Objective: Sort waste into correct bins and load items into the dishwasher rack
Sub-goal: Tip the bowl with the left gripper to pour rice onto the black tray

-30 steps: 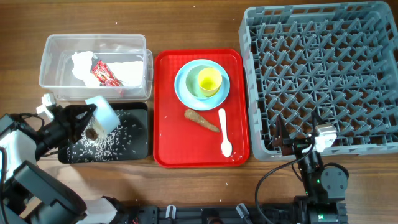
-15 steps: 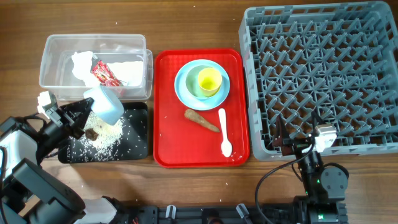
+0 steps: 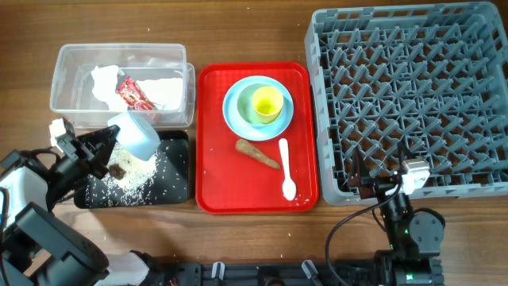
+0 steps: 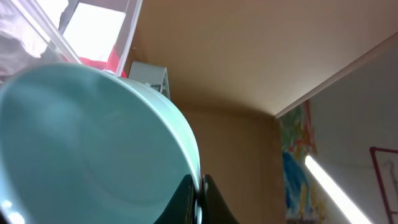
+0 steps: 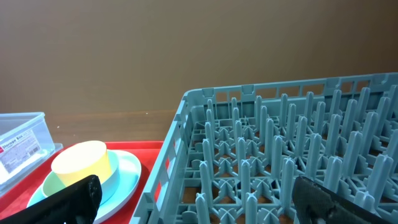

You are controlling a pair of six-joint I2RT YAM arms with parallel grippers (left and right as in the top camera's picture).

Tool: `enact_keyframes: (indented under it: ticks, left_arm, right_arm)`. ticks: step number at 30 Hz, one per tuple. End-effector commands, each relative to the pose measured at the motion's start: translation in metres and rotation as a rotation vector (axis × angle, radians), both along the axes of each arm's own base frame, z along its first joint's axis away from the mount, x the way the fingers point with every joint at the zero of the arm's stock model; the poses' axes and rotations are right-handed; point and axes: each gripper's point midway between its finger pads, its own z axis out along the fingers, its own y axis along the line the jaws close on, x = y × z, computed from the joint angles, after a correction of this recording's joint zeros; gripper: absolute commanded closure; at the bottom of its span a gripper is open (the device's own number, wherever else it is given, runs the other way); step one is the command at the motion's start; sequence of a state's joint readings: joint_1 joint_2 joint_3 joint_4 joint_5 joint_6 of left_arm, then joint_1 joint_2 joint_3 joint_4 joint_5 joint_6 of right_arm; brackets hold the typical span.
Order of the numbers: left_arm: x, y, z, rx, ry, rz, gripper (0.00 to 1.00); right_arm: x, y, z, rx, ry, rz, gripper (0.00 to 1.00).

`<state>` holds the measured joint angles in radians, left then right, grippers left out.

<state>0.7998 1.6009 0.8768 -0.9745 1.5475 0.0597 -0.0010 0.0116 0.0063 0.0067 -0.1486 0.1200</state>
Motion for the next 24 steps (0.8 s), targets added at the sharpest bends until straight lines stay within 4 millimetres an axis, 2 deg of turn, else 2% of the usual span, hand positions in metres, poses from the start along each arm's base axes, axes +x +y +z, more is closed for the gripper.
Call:
enact_keyframes:
  ticks: [1,9,12,15,18,21,24]
  left_arm:
    - [-0.004,-0.013,0.002,-0.044,0.028,-0.027,0.96]
    - [-0.014,-0.074,0.01,0.03,0.011,-0.222,0.96]
    - [-0.024,-0.1,0.015,0.096,0.005,-0.313,0.96]
    - [-0.035,-0.113,0.017,0.166,0.036,-0.361,0.96]
    - [-0.044,-0.11,0.002,0.317,0.145,-0.356,0.96]
    - [-0.05,-0.081,-0.023,0.588,0.324,-0.231,0.96]
    - [-0.051,-0.053,-0.015,0.769,0.369,-0.047,0.96]
  right_arm:
    - [0.0,-0.001,0.002,0.013,-0.009,-0.006,0.0]
    - [0.0,-0.001,0.002,0.013,-0.009,-0.007,0.0]
    - [0.0,-0.001,0.002,0.013,-0.009,-0.006,0.0]
    - [0.0,-0.001,0.002,0.013,-0.009,-0.007,0.0]
    - [0.0,-0.001,0.002,0.012,-0.009,-0.007,0.0]
    - [0.0,-0.001,0.002,0.013,-0.009,-0.006,0.0]
    - [0.0,-0.001,0.002,0.013,-0.009,-0.006,0.0]
